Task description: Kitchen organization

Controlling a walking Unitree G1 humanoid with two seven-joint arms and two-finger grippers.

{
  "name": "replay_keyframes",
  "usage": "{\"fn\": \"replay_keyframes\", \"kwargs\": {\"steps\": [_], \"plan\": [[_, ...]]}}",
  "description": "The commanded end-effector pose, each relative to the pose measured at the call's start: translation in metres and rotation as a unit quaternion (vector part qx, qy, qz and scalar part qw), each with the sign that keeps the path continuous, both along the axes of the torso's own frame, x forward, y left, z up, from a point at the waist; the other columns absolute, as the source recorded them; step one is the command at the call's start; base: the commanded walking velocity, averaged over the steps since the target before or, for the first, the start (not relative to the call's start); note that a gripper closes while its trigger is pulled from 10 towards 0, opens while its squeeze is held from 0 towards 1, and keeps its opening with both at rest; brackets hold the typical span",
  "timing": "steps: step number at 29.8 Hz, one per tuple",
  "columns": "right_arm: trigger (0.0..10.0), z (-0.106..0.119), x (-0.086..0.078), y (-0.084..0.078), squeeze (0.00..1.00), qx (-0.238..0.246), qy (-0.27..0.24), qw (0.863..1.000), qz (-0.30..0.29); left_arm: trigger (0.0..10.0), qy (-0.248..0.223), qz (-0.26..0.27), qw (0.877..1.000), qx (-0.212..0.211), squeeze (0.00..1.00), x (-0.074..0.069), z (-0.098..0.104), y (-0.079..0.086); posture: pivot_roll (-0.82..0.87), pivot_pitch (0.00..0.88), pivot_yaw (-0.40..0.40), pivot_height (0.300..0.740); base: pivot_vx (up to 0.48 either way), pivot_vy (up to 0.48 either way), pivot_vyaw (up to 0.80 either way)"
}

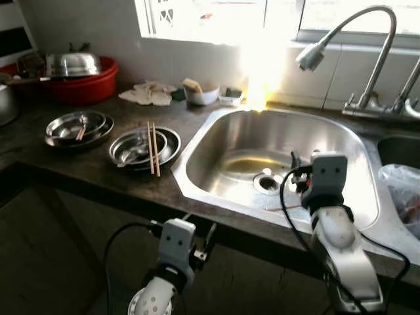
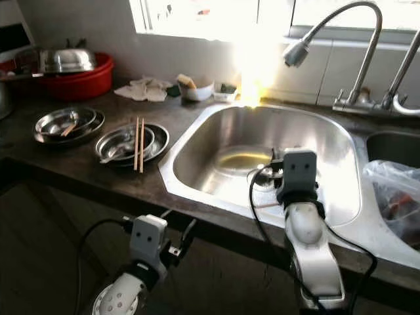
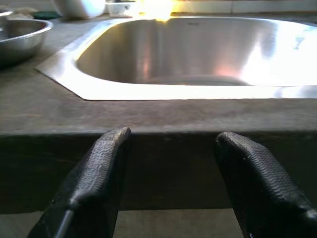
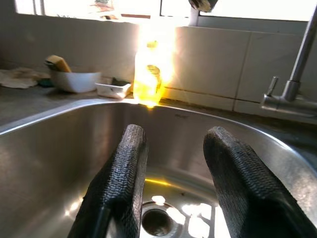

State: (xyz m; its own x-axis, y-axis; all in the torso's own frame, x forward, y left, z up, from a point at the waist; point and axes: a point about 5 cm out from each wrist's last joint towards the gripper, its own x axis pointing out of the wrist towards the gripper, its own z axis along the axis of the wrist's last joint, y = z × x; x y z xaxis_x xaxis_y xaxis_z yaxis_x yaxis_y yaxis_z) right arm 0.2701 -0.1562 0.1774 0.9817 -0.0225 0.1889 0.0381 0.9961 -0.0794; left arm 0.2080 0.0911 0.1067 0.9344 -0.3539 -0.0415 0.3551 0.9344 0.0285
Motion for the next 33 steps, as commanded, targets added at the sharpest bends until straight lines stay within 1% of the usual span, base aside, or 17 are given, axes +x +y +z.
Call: {"fn": "replay_keyframes", "kwargs": {"steps": [1, 3, 5, 8, 14, 21, 33], "plan": [[10.0, 0.007, -0.003, 0.004, 0.00, 0.005, -0.017, 1.000, 0.017, 10.0, -0.004, 0.005, 1.000, 0.003, 0.00, 0.000, 0.002, 0.001, 0.02, 0.001, -0.007, 0.740, 0.000, 0.000, 0.00], [10.0, 0.002, -0.015, 0.013, 0.00, 0.016, -0.014, 0.999, 0.046, 10.0, -0.005, 0.007, 1.000, 0.002, 0.00, -0.001, 0.003, 0.002, 0.02, 0.000, -0.009, 0.740, 0.000, 0.000, 0.00], [10.0, -0.006, -0.027, 0.019, 0.00, 0.026, 0.002, 0.998, 0.064, 10.0, -0.011, 0.010, 1.000, 0.007, 0.00, -0.002, 0.003, 0.003, 0.02, 0.000, -0.006, 0.740, 0.000, 0.000, 0.00], [10.0, -0.006, -0.034, 0.025, 0.00, 0.027, 0.004, 0.997, 0.076, 10.0, -0.017, 0.011, 1.000, 0.009, 0.00, -0.003, 0.004, 0.002, 0.01, 0.000, -0.006, 0.740, 0.000, 0.000, 0.00], [10.0, -0.009, -0.038, 0.029, 0.00, 0.032, 0.007, 0.996, 0.083, 10.0, -0.025, 0.008, 1.000, 0.017, 0.00, -0.004, 0.005, 0.001, 0.01, 0.000, -0.003, 0.740, 0.000, 0.000, 0.00], [10.0, -0.011, -0.041, 0.033, 0.00, 0.036, 0.010, 0.995, 0.090, 10.0, -0.022, 0.017, 0.999, 0.019, 0.00, -0.004, 0.003, 0.003, 0.01, 0.000, -0.001, 0.740, 0.000, 0.000, 0.00], [10.0, -0.010, -0.037, 0.036, 0.00, 0.036, 0.008, 0.994, 0.101, 10.0, -0.020, 0.007, 1.000, 0.023, 0.00, -0.007, 0.001, 0.001, 0.01, 0.000, -0.001, 0.740, -0.272, 0.000, 0.00]]}}
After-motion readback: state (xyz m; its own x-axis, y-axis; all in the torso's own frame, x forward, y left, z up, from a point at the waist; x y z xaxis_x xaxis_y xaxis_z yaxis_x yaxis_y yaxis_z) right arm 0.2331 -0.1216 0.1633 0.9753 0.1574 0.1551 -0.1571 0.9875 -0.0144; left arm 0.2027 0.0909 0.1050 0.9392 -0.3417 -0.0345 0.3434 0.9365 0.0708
